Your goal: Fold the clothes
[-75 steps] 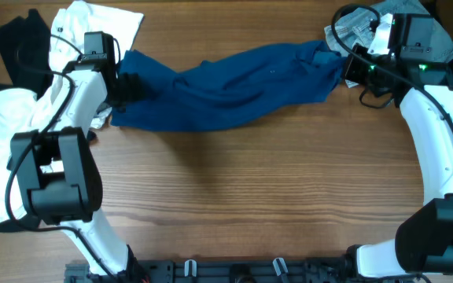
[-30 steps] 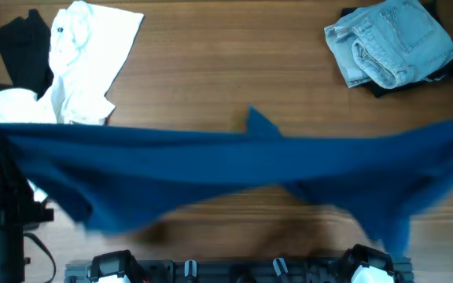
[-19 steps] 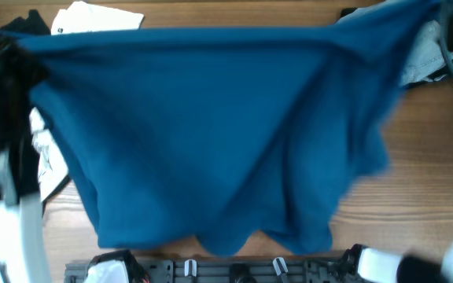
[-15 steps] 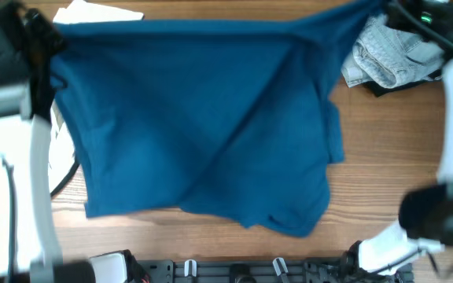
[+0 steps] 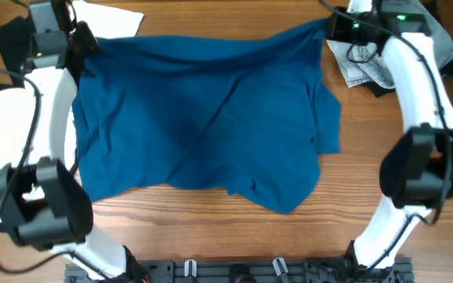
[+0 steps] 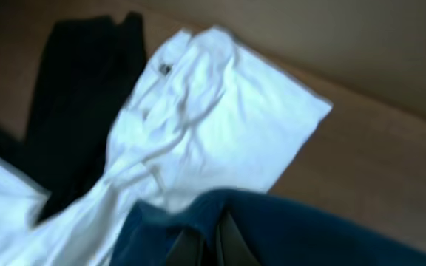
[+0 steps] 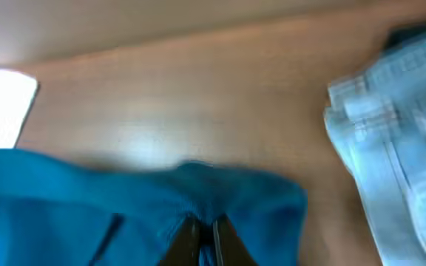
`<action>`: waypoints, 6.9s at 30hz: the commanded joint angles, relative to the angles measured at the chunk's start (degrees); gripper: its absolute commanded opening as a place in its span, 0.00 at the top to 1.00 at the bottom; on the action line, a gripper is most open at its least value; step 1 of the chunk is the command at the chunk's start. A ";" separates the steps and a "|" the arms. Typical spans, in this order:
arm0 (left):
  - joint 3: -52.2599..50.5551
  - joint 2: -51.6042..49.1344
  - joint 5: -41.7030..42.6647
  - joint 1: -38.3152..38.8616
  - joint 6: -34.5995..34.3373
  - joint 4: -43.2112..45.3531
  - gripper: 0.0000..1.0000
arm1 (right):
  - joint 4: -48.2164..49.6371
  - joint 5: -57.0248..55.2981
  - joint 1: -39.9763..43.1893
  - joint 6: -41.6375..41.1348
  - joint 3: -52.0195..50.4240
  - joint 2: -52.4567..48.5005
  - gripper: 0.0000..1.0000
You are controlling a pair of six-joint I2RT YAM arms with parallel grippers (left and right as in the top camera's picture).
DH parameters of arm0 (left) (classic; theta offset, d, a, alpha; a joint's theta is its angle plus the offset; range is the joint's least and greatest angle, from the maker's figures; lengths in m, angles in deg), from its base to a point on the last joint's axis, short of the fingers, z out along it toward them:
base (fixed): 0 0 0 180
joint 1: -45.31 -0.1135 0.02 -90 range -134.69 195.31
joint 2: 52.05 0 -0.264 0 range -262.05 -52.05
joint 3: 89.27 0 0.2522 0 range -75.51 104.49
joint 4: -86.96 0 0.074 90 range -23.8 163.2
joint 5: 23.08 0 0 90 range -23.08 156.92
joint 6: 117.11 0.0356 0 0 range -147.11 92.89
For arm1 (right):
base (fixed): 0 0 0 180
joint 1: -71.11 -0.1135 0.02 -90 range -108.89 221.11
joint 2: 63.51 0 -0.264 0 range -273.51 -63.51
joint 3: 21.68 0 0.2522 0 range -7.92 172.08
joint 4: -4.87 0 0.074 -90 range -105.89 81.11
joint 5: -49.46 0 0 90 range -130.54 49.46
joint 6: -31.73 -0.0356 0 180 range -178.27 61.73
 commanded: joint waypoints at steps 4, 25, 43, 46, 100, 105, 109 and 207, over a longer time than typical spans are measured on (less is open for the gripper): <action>0.20 3.89 -0.35 -1.86 1.38 -18.25 0.96 | -15.52 -3.63 1.05 5.86 -2.25 4.17 0.96; 3.82 24.30 7.96 -2.64 -14.10 -44.59 0.00 | -33.20 -13.22 1.16 -1.81 -2.25 21.31 0.12; -58.90 38.73 1.18 -11.98 -42.45 -13.42 0.12 | -26.58 -6.71 -15.08 1.31 -24.98 27.47 0.17; -59.32 33.48 -1.64 -12.83 -42.42 -8.46 0.20 | -26.27 -6.69 -15.15 1.20 -25.49 27.43 0.18; -59.30 17.29 1.64 -12.83 -42.21 1.90 0.96 | -10.01 -18.23 -26.34 -17.73 -39.98 22.64 0.96; -59.30 17.29 1.64 -12.83 -42.23 2.95 0.96 | 9.40 -16.11 -21.27 -14.64 -39.95 18.21 0.96; -59.30 17.29 1.64 -12.83 -42.21 2.91 0.96 | 0.07 -9.60 -20.74 -12.24 -36.72 18.95 0.46; -41.66 -2.21 37.07 -12.63 11.76 -6.78 0.96 | -8.02 -19.58 -11.89 -3.34 -23.17 18.32 0.14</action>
